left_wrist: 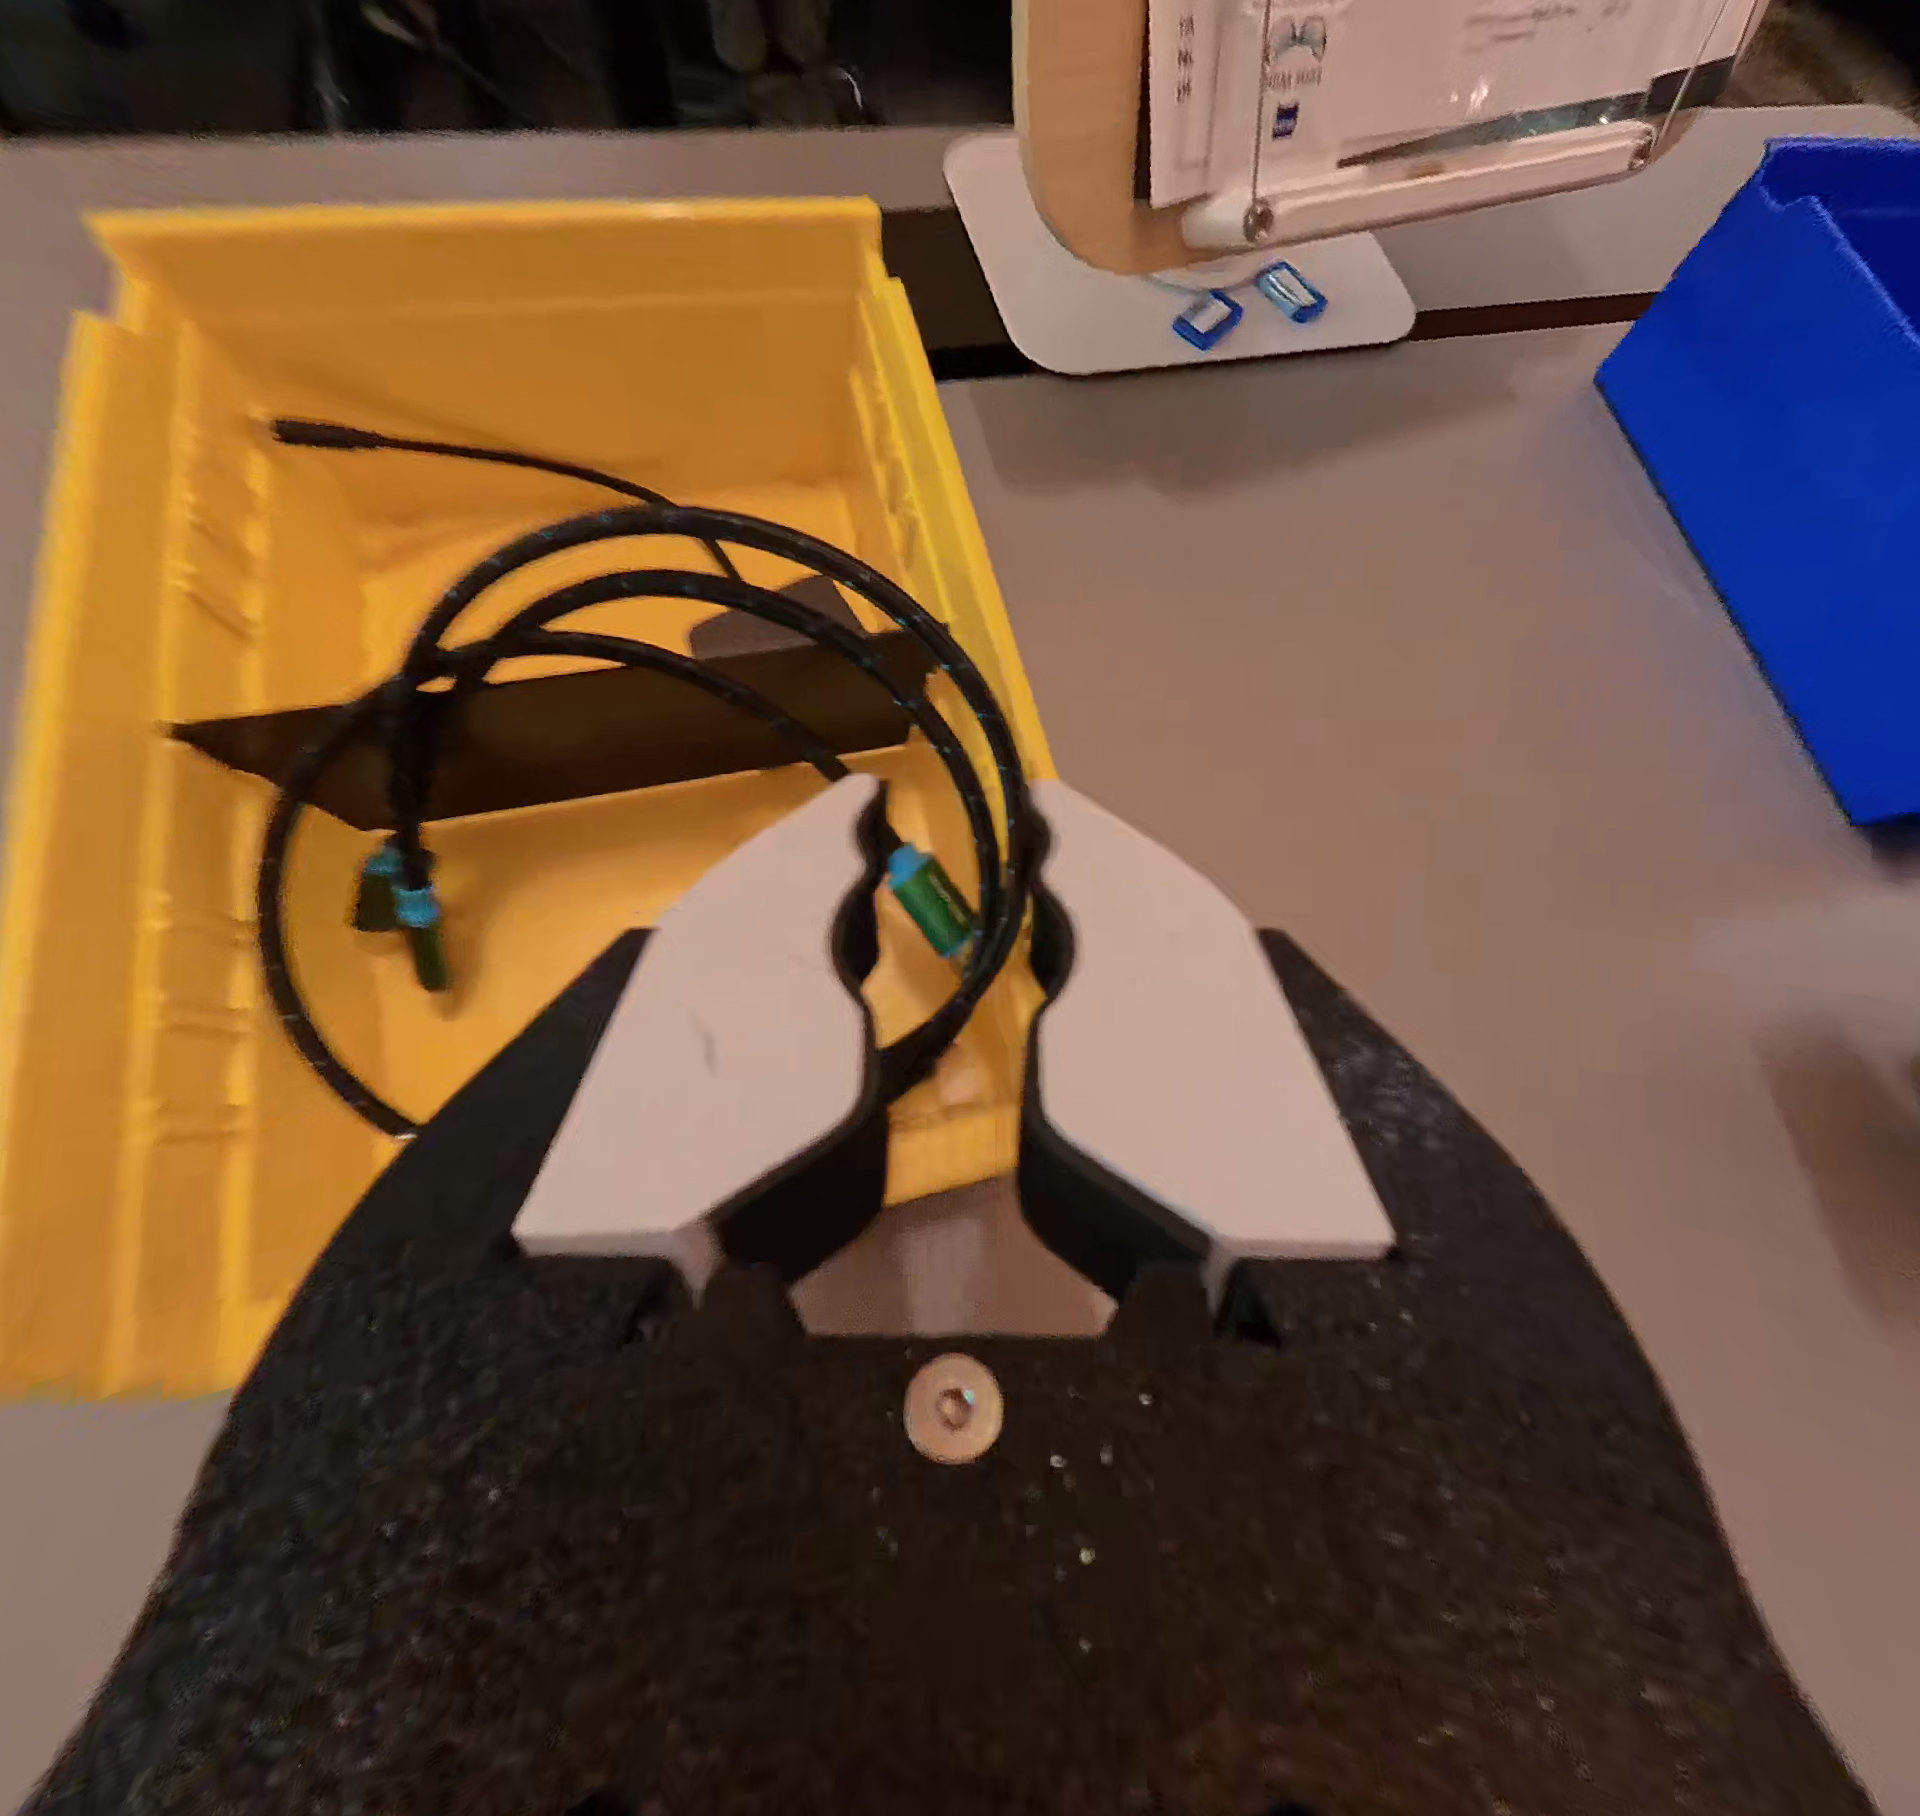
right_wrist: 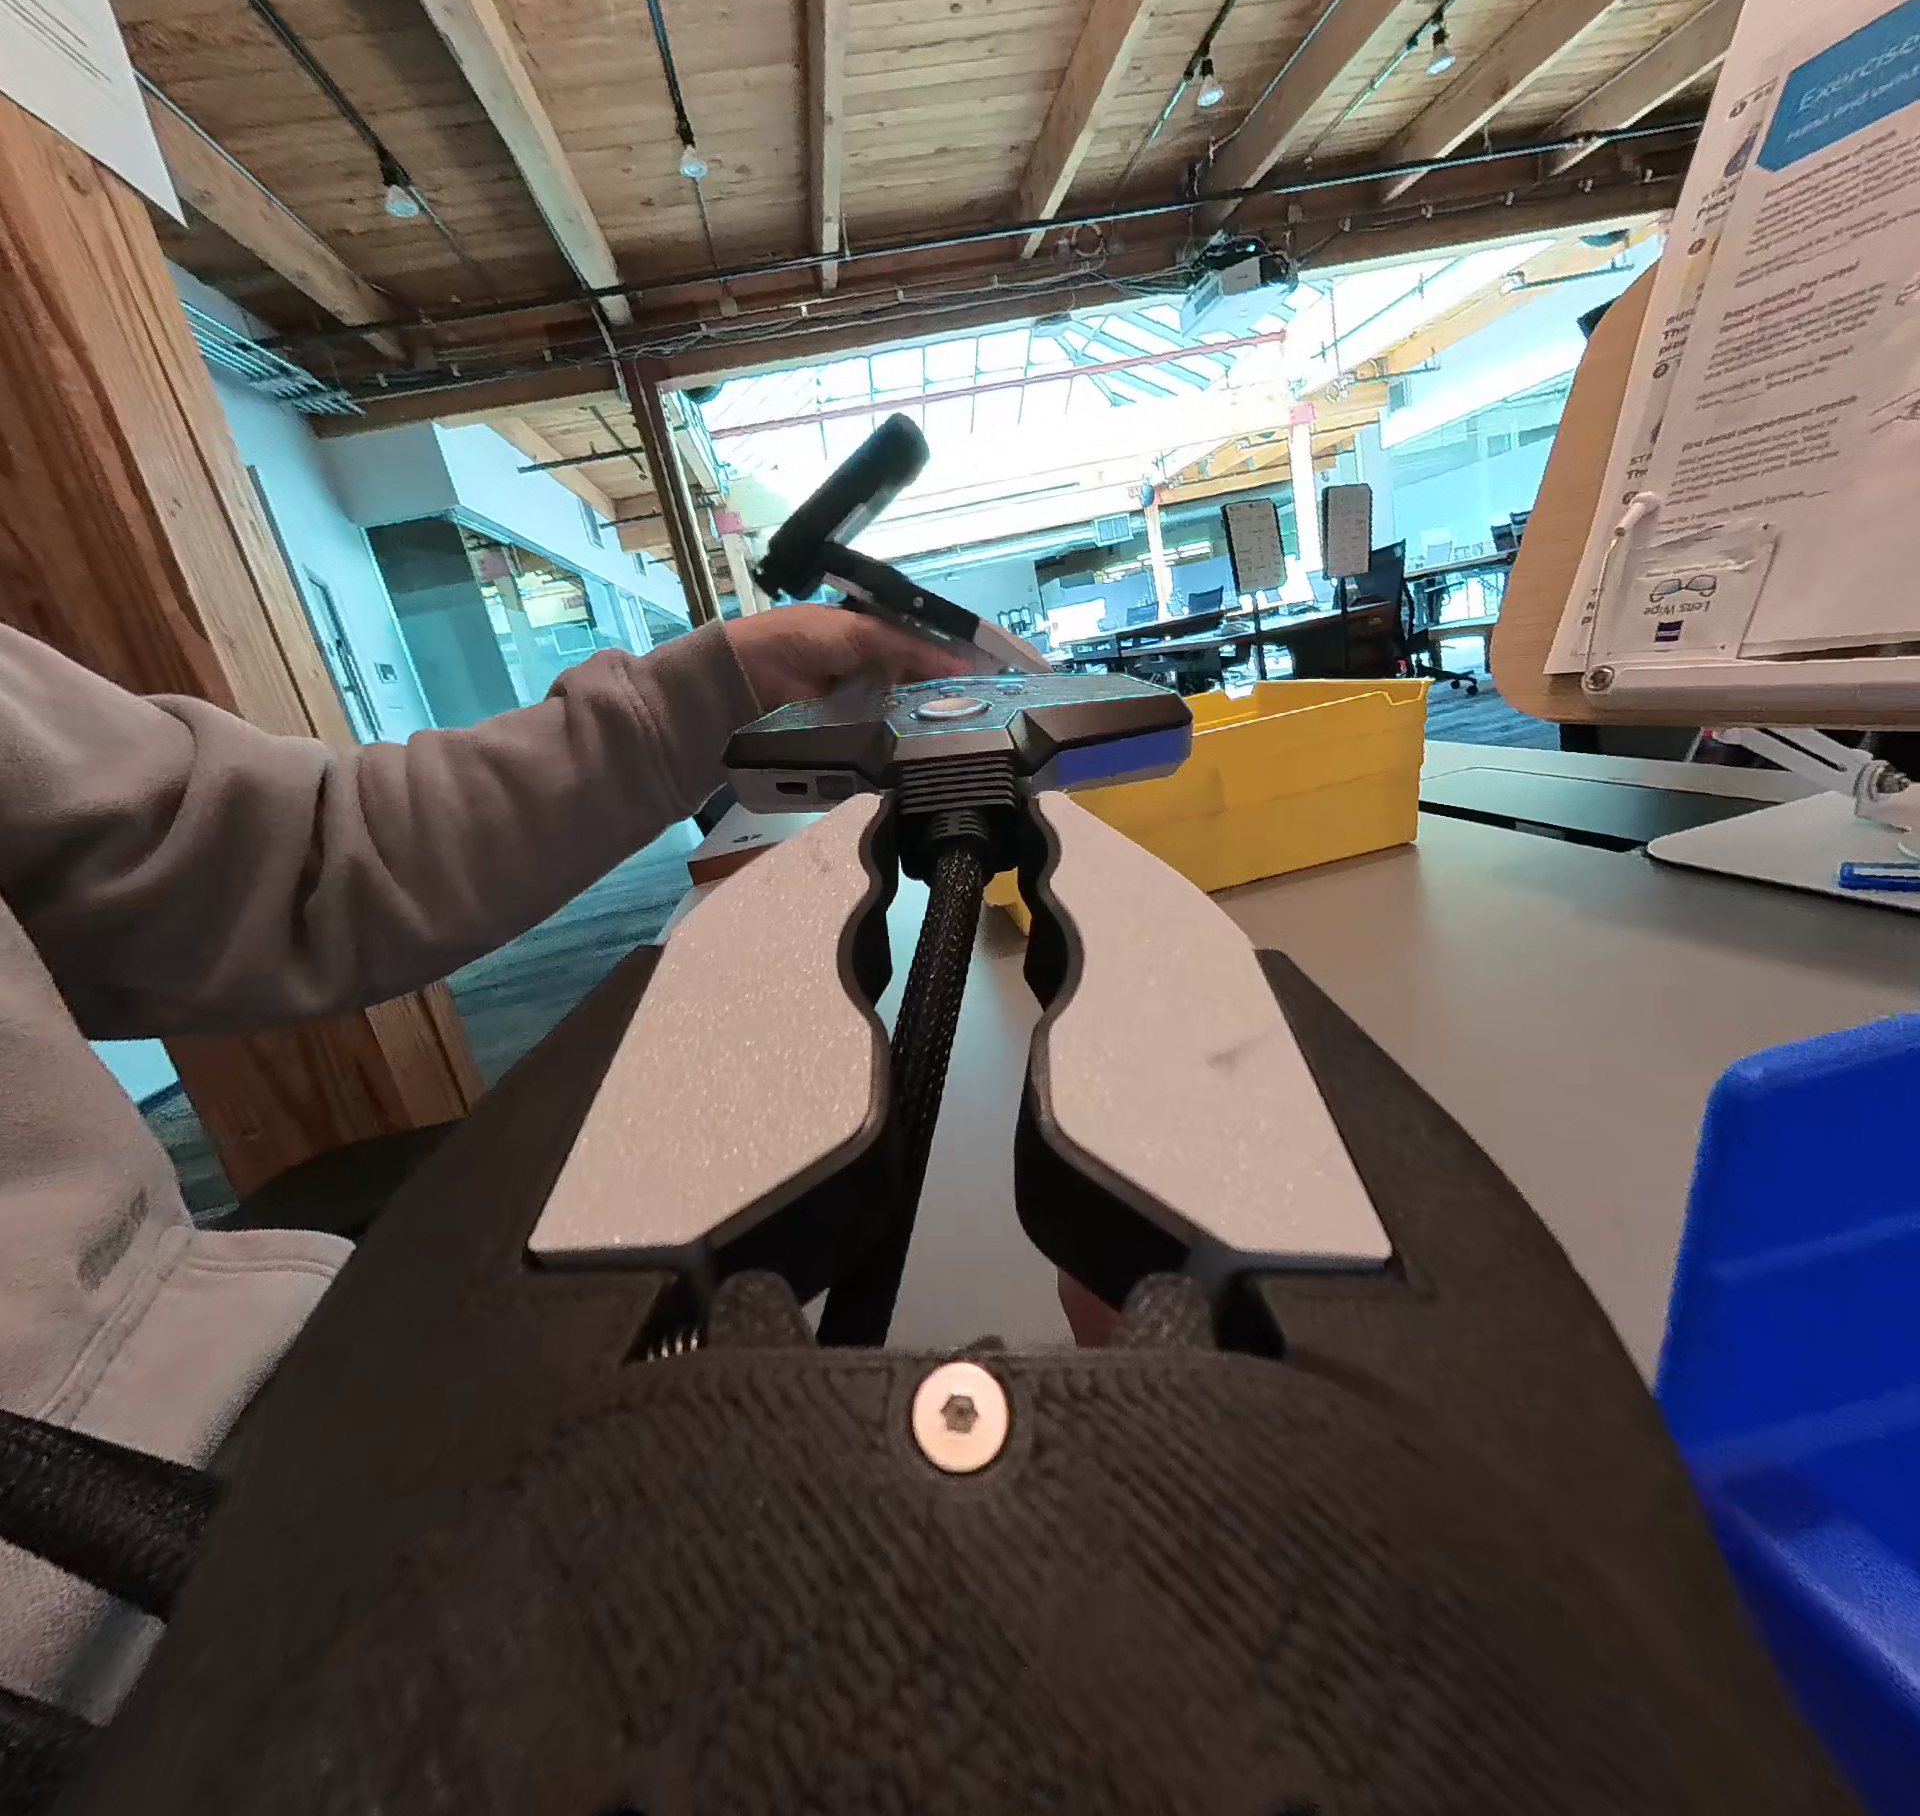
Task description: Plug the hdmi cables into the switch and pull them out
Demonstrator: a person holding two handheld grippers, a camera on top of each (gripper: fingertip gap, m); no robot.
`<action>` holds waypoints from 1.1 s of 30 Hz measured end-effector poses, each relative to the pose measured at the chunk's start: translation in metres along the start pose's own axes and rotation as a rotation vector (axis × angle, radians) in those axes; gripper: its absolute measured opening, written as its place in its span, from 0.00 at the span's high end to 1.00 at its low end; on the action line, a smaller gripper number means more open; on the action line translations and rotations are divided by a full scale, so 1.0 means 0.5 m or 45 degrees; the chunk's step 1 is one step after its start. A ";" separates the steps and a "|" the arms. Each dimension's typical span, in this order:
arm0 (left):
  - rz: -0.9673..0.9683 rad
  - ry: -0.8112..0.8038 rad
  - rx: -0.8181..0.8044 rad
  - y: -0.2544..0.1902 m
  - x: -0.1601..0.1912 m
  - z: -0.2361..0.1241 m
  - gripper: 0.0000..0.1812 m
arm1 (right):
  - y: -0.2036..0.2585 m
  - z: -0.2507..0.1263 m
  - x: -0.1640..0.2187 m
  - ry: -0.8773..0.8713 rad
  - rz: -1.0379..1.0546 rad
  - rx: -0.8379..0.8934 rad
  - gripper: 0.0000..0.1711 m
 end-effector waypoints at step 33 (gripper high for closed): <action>1.396 -0.322 0.617 -0.297 0.105 -0.238 0.97 | 0.007 -0.052 -0.062 -0.174 -0.232 0.062 0.87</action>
Point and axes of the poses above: each gripper's, where its closed fingertips meet, z out along the fingers, x out of its underside, y = z × x across the jaws, the point moved 4 cm from there along -z, back along the fingers, and after that the axes turned 10 degrees about -x, right-handed, at the moved point
